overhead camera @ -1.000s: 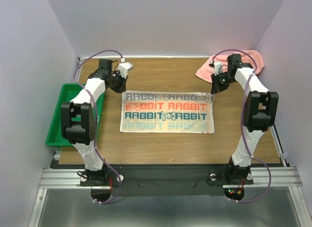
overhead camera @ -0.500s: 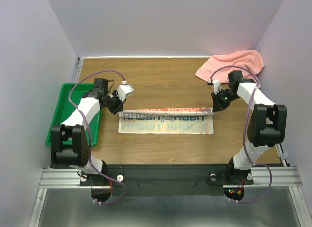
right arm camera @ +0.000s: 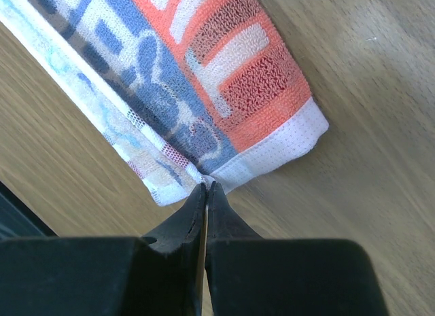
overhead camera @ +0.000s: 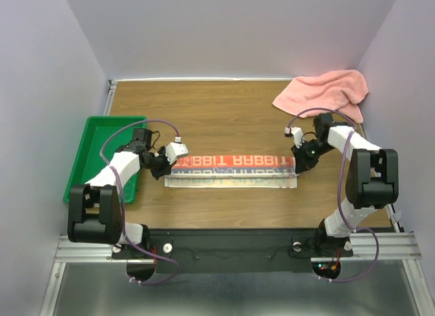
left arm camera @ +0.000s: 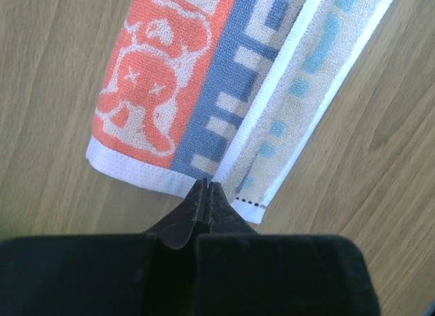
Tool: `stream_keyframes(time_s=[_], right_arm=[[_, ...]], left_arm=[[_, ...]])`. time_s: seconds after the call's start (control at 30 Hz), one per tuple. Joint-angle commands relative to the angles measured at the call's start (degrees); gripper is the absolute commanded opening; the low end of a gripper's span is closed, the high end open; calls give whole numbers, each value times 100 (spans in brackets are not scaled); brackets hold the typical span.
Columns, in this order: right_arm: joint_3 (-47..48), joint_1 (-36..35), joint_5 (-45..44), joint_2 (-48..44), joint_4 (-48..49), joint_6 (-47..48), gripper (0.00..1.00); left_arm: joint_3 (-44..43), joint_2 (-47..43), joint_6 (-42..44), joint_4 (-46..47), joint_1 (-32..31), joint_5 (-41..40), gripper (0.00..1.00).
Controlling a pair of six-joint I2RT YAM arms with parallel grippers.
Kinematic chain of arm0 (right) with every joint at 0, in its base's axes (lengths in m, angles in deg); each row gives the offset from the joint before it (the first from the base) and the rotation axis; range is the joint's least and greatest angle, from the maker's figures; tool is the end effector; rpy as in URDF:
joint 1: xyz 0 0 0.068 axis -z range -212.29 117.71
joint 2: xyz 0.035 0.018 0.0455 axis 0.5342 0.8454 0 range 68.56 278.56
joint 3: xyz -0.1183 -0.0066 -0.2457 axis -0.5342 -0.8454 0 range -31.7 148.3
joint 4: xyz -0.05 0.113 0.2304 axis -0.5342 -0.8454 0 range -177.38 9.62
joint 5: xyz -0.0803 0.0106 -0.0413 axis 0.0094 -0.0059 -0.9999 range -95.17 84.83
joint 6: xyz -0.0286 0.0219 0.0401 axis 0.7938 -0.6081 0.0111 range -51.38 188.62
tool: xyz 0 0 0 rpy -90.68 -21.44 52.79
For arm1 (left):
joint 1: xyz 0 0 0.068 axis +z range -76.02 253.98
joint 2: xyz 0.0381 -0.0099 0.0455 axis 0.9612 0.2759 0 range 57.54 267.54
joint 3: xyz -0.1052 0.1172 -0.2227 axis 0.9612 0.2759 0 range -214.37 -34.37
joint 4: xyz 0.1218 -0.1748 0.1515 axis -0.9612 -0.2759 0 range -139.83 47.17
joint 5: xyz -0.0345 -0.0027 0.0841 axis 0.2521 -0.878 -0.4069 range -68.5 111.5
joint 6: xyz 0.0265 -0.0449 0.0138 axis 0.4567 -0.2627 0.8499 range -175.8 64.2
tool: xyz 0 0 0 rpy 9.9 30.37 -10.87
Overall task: Roll the towels
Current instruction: Fold the towel
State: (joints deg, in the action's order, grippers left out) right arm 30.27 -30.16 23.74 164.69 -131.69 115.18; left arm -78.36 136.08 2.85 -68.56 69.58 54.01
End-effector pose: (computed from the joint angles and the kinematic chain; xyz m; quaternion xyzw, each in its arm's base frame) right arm 0.2933 0.0064 0.1832 -0.3750 0.8920 0.2114 0.1376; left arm 0.2528 -0.0386 0.1923 0.5464 0.7535 -0.1286 0.3424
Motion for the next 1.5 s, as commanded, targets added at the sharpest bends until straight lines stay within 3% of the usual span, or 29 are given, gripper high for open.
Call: stream_keyframes(time_s=[0.0, 0.3, 0.57, 0.8, 1.0, 1.3, 1.37, 1.43, 1.47], right_arm=[[16, -11, -254, 10, 51, 169, 1], [218, -90, -192, -95, -2, 19, 1], [587, -90, -78, -446, -660, 107, 1], [193, -90, 1, -841, -837, 186, 1], [-247, -99, -8, -667, -521, 125, 1], [-63, -134, 98, -69, -239, -60, 1], [-63, -151, 89, -86, -248, -69, 1], [-63, -152, 98, -156, -335, -78, 20], [-63, -152, 89, -200, -371, -34, 43]], left_arm=[[-4, 12, 155, 113, 45, -122, 0], [-285, 82, 67, -80, 45, -166, 0], [-672, -366, 129, -599, 45, -70, 0], [-656, -568, 410, -1073, 45, -69, 0], [-313, -577, 410, -758, 45, -272, 0], [-110, -217, 190, -406, 36, -342, 0], [-93, -252, 217, -432, 36, -359, 10], [-101, -348, 330, -546, 27, -386, 28], [-110, -409, 357, -616, 27, -386, 34]])
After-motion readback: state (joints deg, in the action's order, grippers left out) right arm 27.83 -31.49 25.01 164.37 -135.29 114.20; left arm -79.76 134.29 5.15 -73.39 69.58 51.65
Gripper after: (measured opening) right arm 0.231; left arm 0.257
